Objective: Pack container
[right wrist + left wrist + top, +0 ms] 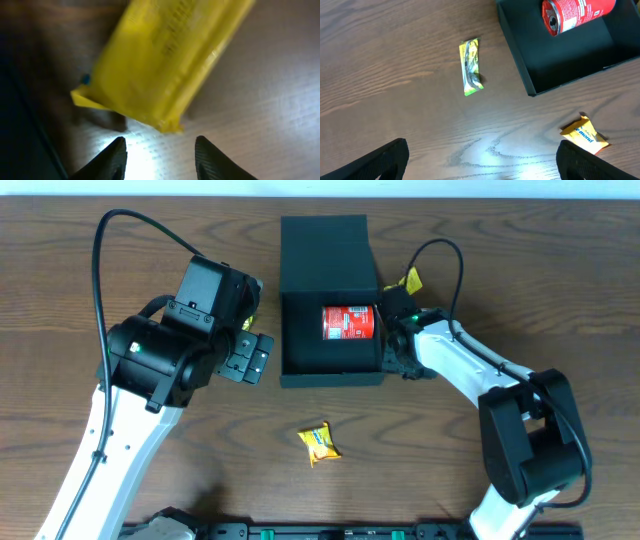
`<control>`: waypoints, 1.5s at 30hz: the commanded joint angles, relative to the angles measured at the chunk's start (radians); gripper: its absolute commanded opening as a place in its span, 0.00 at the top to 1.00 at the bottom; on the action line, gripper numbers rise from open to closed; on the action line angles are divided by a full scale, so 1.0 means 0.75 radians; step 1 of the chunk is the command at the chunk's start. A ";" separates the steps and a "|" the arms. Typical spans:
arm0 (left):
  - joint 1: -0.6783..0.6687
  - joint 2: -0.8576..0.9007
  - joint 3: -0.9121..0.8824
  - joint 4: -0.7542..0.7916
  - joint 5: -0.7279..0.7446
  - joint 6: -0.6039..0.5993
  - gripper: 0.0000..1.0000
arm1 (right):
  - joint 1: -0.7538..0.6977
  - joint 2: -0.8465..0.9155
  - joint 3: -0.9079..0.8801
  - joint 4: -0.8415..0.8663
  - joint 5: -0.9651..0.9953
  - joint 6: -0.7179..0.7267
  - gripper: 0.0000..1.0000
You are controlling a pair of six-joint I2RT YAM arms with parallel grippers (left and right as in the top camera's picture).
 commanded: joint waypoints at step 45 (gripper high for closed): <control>0.003 0.010 0.014 -0.014 -0.013 0.017 0.05 | -0.124 0.072 -0.008 0.206 -0.044 -0.261 0.63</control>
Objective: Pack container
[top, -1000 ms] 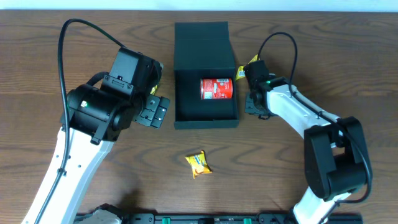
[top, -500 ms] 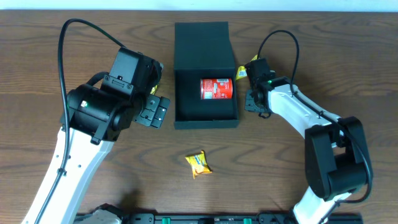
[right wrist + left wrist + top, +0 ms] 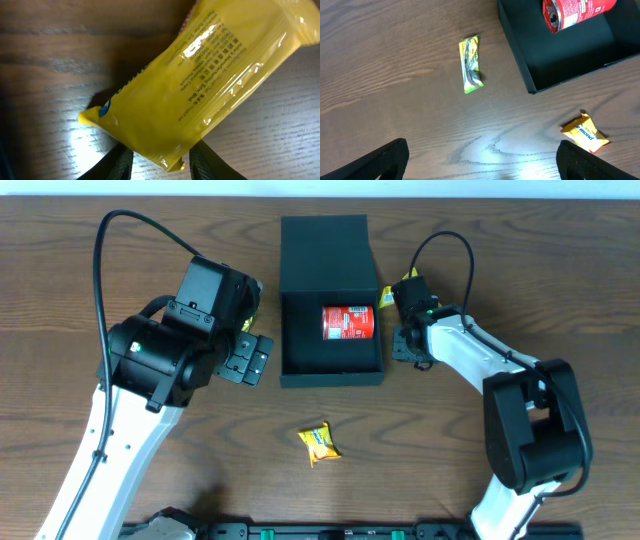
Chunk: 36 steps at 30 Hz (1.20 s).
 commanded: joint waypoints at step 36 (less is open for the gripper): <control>0.003 0.008 0.014 0.002 -0.013 0.018 0.05 | -0.007 0.013 -0.007 0.143 -0.019 0.149 0.86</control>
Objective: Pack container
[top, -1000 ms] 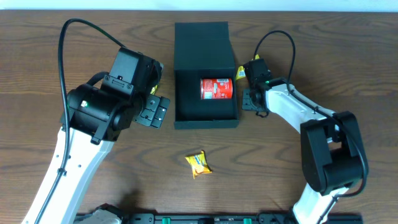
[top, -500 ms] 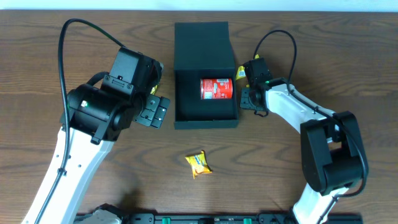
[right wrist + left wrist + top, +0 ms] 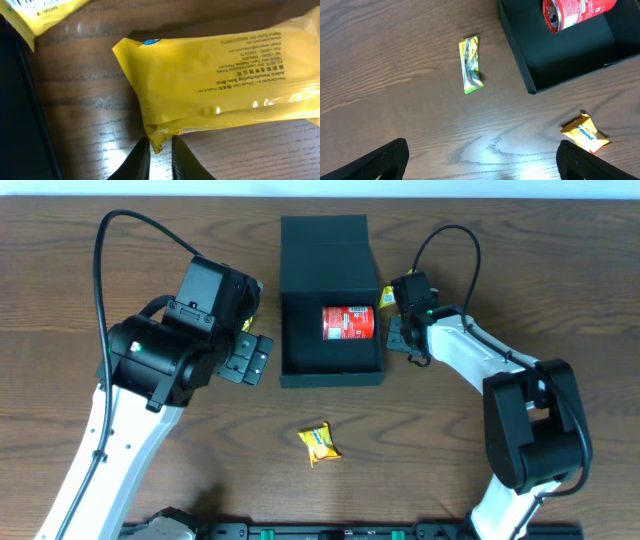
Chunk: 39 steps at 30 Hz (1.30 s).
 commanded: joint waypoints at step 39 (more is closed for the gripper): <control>0.003 0.009 0.014 0.035 -0.013 0.017 0.05 | -0.005 -0.586 0.092 -0.098 -0.165 0.043 0.98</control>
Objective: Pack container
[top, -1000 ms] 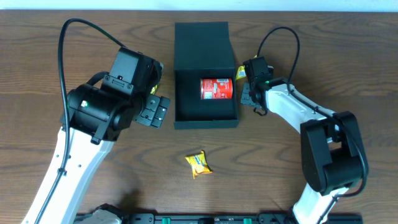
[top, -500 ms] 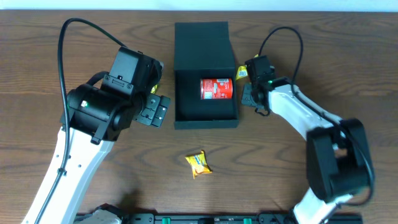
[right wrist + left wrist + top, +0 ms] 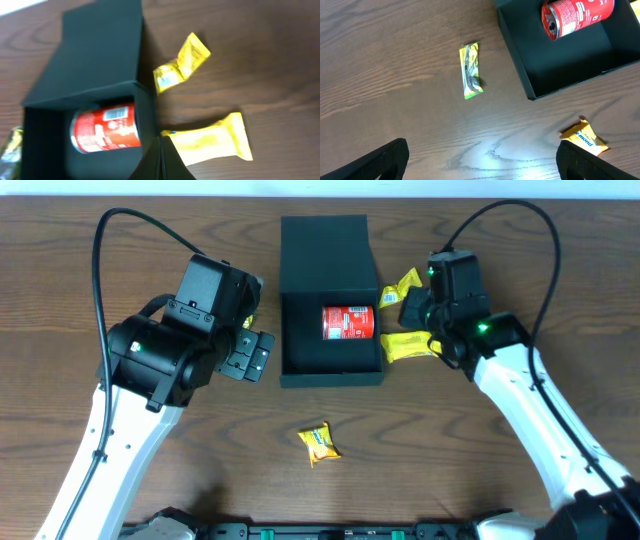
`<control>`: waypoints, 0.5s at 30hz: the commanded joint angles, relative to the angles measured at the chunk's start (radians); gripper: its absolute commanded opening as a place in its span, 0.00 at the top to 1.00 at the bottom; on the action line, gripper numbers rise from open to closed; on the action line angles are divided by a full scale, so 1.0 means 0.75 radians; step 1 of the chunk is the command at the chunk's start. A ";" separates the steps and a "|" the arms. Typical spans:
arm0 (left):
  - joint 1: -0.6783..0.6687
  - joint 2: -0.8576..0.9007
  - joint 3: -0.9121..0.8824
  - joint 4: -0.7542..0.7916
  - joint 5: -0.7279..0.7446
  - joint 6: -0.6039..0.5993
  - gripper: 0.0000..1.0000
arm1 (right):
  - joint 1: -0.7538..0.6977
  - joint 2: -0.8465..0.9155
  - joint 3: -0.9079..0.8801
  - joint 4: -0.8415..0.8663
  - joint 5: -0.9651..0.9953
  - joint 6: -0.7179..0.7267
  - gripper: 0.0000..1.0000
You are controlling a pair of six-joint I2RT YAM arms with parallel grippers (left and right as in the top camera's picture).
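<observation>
A black box [image 3: 330,370] stands open at mid-table, its lid [image 3: 324,245] folded back, with a red can [image 3: 348,322] lying inside. My right gripper [image 3: 161,139] is raised beside the box's right wall. It is shut on the left end of a long yellow packet [image 3: 212,145], which also shows from overhead [image 3: 407,345]. A small yellow packet [image 3: 404,284] lies behind it. My left gripper [image 3: 480,167] is open above bare wood left of the box. A green-yellow packet [image 3: 471,70] and an orange-yellow packet [image 3: 584,139] lie on the table.
The wooden table [image 3: 80,240] carries only the box and the loose packets. The left arm's body [image 3: 170,350] hangs over the table left of the box. Black cables loop above both arms.
The right gripper was low on the table, nearly shut on the long yellow packet's corner. Now it is shut on it and raised, with the packet by the box's right front corner. The left arm hardly moved.
The right gripper was open, low beside the box's right wall, close against the long yellow packet. Then its fingers straddled the packet's end, then nearly shut on the corner. Now it is raised, holding the packet. The left gripper stayed open throughout.
</observation>
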 commanded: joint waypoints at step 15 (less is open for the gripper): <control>0.003 0.008 0.014 -0.014 -0.012 0.017 0.05 | -0.120 0.210 0.040 -0.299 0.289 0.001 0.82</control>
